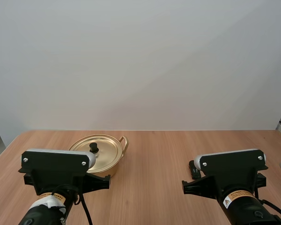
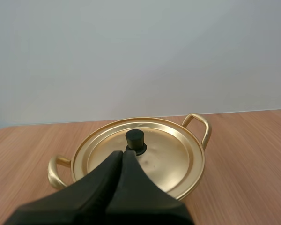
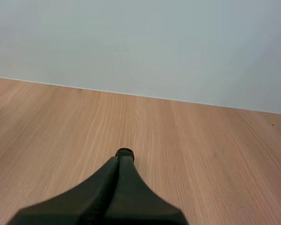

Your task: Open the pot, put the car inside, and close it

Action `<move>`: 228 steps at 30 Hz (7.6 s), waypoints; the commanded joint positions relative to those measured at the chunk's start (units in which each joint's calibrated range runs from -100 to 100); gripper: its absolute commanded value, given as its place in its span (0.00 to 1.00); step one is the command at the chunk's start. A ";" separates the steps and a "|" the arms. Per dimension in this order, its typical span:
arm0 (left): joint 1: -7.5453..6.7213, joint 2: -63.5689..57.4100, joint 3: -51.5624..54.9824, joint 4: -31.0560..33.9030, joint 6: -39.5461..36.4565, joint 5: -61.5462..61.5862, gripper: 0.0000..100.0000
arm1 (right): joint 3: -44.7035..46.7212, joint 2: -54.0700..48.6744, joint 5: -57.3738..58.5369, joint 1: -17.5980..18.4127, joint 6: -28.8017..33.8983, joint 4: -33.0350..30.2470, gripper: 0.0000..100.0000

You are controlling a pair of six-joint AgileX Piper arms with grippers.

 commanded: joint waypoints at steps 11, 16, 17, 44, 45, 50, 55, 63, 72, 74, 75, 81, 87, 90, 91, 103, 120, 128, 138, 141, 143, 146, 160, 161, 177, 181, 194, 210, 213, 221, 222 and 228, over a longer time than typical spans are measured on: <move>0.04 0.00 0.00 0.06 0.00 -0.05 0.00 | 0.00 0.00 0.11 0.06 0.00 0.03 0.00; 0.04 0.00 0.00 0.06 0.00 -0.05 0.00 | 0.00 0.00 0.11 0.06 0.00 0.03 0.00; 0.04 0.00 0.00 0.06 0.00 -0.05 0.00 | 0.00 0.00 0.11 0.06 0.00 0.03 0.00; 0.04 0.00 0.00 -0.06 0.00 -0.06 0.00 | 0.00 0.00 0.11 0.06 0.00 0.03 0.00; 0.04 0.00 0.00 -0.06 0.00 -0.06 0.00 | 0.00 0.00 0.11 0.06 0.00 0.03 0.00; 0.04 0.00 0.00 -0.06 0.00 -0.06 0.00 | 0.00 0.00 0.11 0.06 0.00 -0.10 0.00; 0.04 0.00 0.00 4.00 0.35 -0.06 0.00 | 0.00 0.00 -1.08 0.06 0.00 -5.05 0.00; 0.04 0.00 -10.44 8.12 1.06 -7.77 0.00 | 0.00 0.00 -14.20 0.06 0.00 -15.57 0.00; 0.04 0.00 -22.19 5.81 1.06 7.79 0.00 | -5.15 0.00 -19.61 0.06 0.00 -19.24 0.00; 0.04 0.00 -23.10 5.81 1.06 7.77 0.00 | -9.09 0.00 -18.58 0.06 0.00 -16.68 0.00; 0.04 0.00 -23.27 6.03 1.06 7.30 0.00 | -11.39 0.00 -16.98 0.06 0.00 -13.72 0.00; 0.04 0.00 -23.84 5.83 1.06 -1.54 0.00 | -24.83 0.00 4.74 0.06 0.00 -1.31 0.00; 0.04 8.27 -30.21 5.30 1.06 16.91 0.00 | -29.31 0.00 17.01 0.06 -1.44 0.65 0.00; 0.04 15.99 -33.91 4.97 3.46 21.62 0.00 | -29.31 0.00 20.98 0.06 -4.80 2.50 0.00; 0.04 18.80 -35.37 4.84 4.83 23.35 0.00 | -29.31 0.00 22.71 0.06 -5.88 3.58 0.00; 0.37 56.24 -58.31 4.57 11.93 51.55 0.00 | -29.31 0.00 33.75 0.06 -8.11 7.77 0.00; 0.37 73.74 -65.70 3.20 13.72 56.32 0.04 | -29.31 0.00 33.75 0.06 -8.21 7.65 0.00; 0.37 75.91 -65.70 3.13 14.14 58.16 1.00 | -29.31 0.00 33.75 0.06 -8.21 7.65 0.00; 0.37 81.28 -65.70 1.81 17.26 62.87 1.00 | -29.31 0.00 33.75 -0.18 -8.21 7.66 0.00; 0.37 82.85 -65.57 -0.13 19.06 62.20 1.00 | -29.31 0.00 33.75 -0.18 -8.21 7.66 0.00; 0.37 83.84 -65.46 -0.74 19.58 61.35 1.00 | -29.31 0.00 33.75 -0.18 -8.21 7.66 0.00; 0.37 85.46 -65.46 -0.55 20.01 60.86 1.00 | -29.31 0.00 33.75 -0.18 -8.21 7.66 0.00; 0.37 92.22 -65.03 2.41 19.66 56.60 1.00 | -29.31 0.00 33.75 -0.18 -8.21 7.66 0.00; 0.37 92.48 -64.91 2.41 19.66 55.93 1.00 | -29.31 0.00 33.75 -0.18 -8.21 7.66 0.00; 0.37 94.22 -64.91 3.39 19.24 55.76 0.85 | -29.31 0.00 33.75 -0.18 -8.21 7.66 0.00; 0.37 94.22 -64.91 3.48 19.24 55.36 0.36 | -29.31 0.00 33.75 -0.17 -8.21 7.56 0.00; 0.37 93.31 -66.01 3.05 19.35 55.19 0.00 | -29.31 0.00 33.75 -0.17 -8.21 7.42 0.00; 0.37 59.07 -76.56 -15.15 19.35 13.44 0.00 | -29.31 0.00 33.59 -0.17 -8.21 7.44 0.00; 0.37 51.22 -76.56 -15.15 19.35 8.39 0.00 | -29.31 0.00 33.59 -0.17 -8.21 7.44 0.00; 0.37 36.26 -76.56 -14.93 19.35 5.97 0.00 | -28.58 0.46 29.16 -0.17 -8.21 7.18 0.00; 0.37 35.21 -76.56 -14.93 19.35 5.97 0.00 | -28.58 1.71 27.99 -0.17 -8.21 7.30 0.00; 0.37 29.09 -77.08 -15.66 19.24 -3.17 0.00 | -28.58 15.12 22.21 -0.17 -11.97 9.51 0.00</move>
